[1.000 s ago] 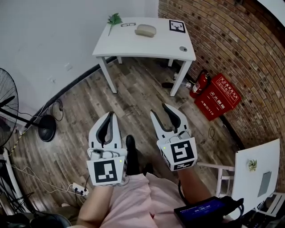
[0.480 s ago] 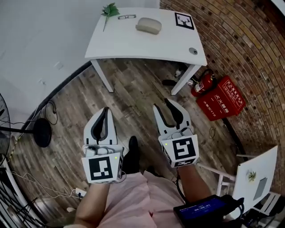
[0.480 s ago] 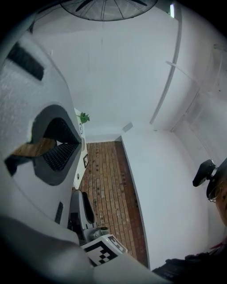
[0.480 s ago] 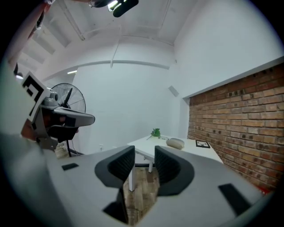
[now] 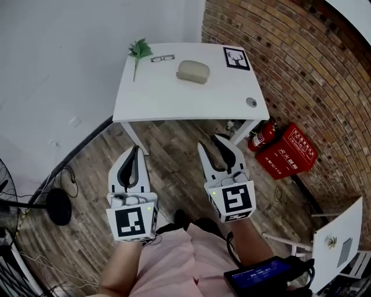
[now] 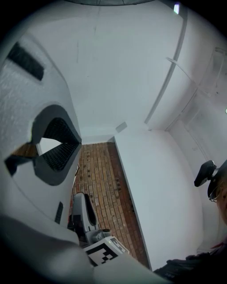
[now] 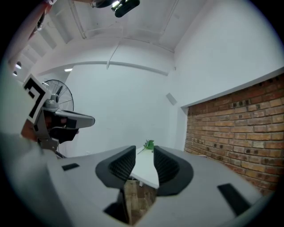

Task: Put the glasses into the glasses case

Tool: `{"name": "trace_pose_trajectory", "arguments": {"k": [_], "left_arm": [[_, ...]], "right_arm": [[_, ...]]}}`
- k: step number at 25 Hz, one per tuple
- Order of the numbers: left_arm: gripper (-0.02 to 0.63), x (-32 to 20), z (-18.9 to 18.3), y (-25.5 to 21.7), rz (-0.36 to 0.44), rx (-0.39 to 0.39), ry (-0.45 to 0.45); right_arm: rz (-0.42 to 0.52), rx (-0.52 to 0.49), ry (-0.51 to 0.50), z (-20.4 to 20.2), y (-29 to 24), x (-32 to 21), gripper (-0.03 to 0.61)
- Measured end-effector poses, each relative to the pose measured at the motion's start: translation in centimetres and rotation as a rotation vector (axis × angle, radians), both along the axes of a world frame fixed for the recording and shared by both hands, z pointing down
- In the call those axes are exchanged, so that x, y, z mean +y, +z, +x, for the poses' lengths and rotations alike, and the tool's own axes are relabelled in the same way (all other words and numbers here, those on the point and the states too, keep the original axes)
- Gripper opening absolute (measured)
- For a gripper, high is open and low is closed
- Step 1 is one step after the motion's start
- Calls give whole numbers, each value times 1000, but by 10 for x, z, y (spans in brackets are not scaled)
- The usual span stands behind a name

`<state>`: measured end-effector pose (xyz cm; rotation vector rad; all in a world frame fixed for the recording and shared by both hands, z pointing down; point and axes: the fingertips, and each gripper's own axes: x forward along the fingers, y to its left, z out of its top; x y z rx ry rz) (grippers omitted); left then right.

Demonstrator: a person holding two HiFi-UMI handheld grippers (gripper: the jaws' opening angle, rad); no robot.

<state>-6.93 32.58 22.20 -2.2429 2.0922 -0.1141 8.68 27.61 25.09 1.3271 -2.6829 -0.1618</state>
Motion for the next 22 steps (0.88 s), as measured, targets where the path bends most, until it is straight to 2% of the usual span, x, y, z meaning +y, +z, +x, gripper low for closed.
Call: {"name": "trace_pose_trajectory", "arguments": {"k": [8, 12, 18, 22], "left_arm": [[8, -47, -13, 11, -11, -29, 8], [8, -76, -22, 20, -24, -37, -2], [8, -143, -31, 41, -71, -30, -23], [8, -193, -44, 54, -94, -54, -49]], "right_arm": [[14, 9, 28, -2, 0, -48, 129], [-36, 9, 33, -6, 9, -74, 129], [-51, 11, 28, -12, 27, -143, 123], [-81, 4, 5, -21, 36, -197, 123]]}}
